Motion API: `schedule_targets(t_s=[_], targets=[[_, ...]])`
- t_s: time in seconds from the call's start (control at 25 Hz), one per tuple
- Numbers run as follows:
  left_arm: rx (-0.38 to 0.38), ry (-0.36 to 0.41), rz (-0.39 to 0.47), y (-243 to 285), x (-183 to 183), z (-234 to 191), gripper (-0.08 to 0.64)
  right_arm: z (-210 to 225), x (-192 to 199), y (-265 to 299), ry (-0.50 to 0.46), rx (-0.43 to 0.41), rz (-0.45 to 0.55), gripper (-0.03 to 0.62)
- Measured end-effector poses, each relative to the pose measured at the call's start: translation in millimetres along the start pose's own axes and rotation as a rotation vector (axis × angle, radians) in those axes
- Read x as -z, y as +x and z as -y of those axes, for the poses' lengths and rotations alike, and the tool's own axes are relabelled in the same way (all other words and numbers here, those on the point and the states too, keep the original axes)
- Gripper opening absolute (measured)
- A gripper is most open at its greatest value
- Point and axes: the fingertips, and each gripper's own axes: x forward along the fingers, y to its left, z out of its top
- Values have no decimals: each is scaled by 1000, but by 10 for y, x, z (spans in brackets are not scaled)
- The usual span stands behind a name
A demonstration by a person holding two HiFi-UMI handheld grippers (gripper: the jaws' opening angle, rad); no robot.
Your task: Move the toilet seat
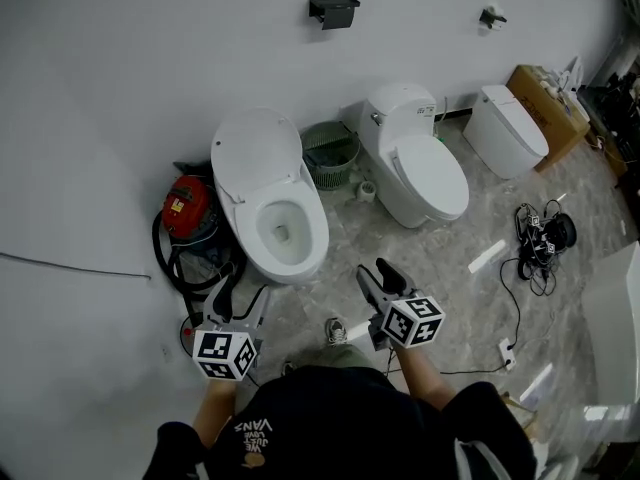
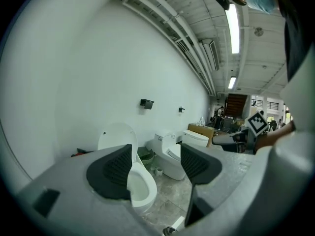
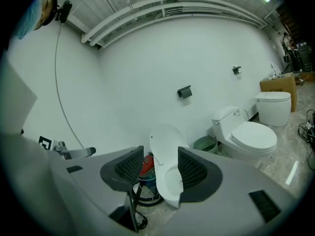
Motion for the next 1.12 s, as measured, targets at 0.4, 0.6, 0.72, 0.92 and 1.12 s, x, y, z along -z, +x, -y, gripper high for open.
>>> schedule_targets(t_s=[0.4, 0.6, 0.72, 0.92, 1.12], targets=[[-138, -12, -10, 625, 7, 120, 307, 671, -216, 548, -4, -107, -78, 199], [-208, -52, -39, 811, 189, 139, 312, 864, -208, 787, -36, -172, -143, 198], [-247, -99, -59, 855, 299, 102, 316, 954, -171, 938, -33, -189, -184, 198], [-283, -142, -109, 925, 506, -70, 302, 1067, -4, 1161, -9, -195, -245, 196], [-301, -180, -149, 1105, 695, -294, 302, 1212, 73, 1449, 41, -176, -266, 196]])
